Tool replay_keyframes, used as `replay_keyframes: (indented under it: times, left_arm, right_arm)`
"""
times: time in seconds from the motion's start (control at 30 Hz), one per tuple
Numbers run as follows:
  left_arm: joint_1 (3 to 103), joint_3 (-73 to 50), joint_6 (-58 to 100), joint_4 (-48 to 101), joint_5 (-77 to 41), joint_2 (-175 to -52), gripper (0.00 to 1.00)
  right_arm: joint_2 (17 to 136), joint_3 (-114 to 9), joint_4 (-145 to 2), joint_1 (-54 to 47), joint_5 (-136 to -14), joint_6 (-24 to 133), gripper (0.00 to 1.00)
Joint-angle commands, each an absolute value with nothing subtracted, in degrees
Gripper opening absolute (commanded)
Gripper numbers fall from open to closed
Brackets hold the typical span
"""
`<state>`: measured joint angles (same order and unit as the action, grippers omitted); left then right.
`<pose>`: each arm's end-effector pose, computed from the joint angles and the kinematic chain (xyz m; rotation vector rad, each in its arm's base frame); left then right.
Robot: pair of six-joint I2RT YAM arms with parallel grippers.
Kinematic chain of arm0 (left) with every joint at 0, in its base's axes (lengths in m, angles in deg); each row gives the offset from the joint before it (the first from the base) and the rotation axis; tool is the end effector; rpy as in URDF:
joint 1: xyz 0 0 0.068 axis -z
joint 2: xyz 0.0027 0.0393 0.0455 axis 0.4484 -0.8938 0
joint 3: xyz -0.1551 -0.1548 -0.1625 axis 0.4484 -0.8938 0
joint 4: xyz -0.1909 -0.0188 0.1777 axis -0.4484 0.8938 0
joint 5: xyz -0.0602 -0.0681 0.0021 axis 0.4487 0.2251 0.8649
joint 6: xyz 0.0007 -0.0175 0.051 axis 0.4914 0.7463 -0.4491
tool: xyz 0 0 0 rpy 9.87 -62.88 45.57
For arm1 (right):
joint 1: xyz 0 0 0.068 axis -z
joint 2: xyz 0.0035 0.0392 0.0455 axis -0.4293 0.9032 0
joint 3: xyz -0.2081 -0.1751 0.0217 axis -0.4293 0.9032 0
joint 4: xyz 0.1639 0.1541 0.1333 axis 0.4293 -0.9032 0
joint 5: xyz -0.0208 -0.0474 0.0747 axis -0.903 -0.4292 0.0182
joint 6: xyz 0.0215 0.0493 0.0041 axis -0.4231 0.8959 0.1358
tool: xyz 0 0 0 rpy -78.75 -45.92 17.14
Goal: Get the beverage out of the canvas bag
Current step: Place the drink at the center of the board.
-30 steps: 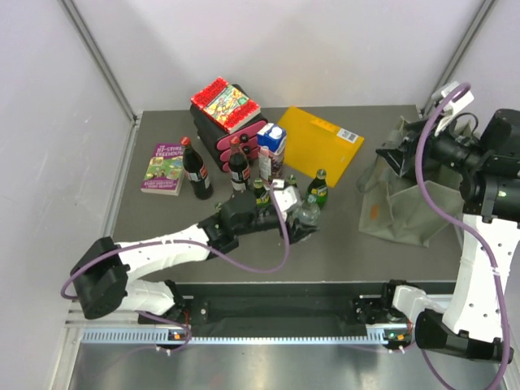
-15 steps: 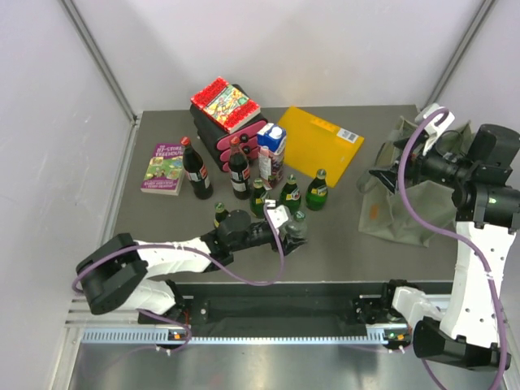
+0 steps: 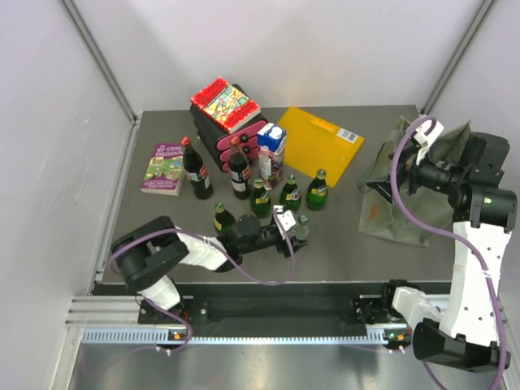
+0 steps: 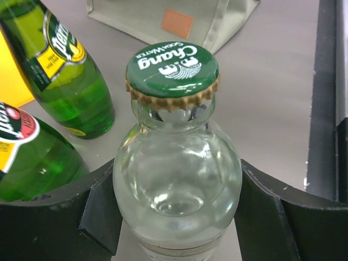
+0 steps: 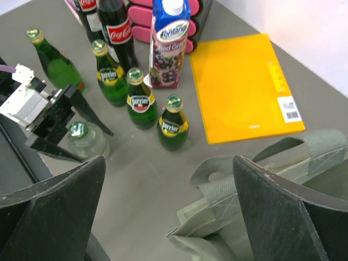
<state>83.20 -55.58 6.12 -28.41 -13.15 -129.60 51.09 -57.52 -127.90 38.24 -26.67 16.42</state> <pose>0.1571 -0.2529 0.1712 1.0374 1.4326 -0.8822 0.1517 -0.0044 0.4377 -0.8164 1.7308 0.5205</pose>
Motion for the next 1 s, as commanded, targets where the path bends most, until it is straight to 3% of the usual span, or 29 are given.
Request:
replay_keyframes:
  times: [0.0, 0.17, 0.37, 0.43, 0.73, 0.83, 0.97]
  left_arm:
    - [83.0, -51.6, 6.0, -47.2, -13.5, -132.2, 0.0]
    - [82.8, -50.4, 6.9, -50.3, -14.4, -135.5, 0.01]
    - [82.8, -52.3, 7.2, -50.3, -15.7, -135.4, 0.14]
    - [82.8, -53.7, 7.2, -49.8, -16.1, -135.1, 0.28]
    - [82.8, -56.4, 6.6, -48.7, -18.0, -134.2, 0.6]
    - [82.8, -56.4, 6.6, -48.8, -18.2, -134.6, 0.76]
    - [82.8, -57.1, 6.4, -48.3, -18.6, -133.4, 0.82]
  right_arm:
    - [50.3, -56.7, -127.2, 37.9, -25.9, 14.9, 1.0]
    - [49.9, -55.5, -126.5, 37.9, -26.1, 15.3, 1.0]
    - [49.1, -53.8, -125.8, 37.8, -26.5, 15.8, 1.0]
    - [49.1, -53.4, -125.6, 37.8, -26.4, 15.9, 1.0]
    - [49.0, -53.2, -125.3, 37.7, -26.8, 16.2, 1.0]
    - [49.1, -53.3, -125.2, 37.8, -26.8, 16.3, 1.0]
    - [49.0, -53.0, -125.2, 37.8, -26.9, 16.2, 1.0]
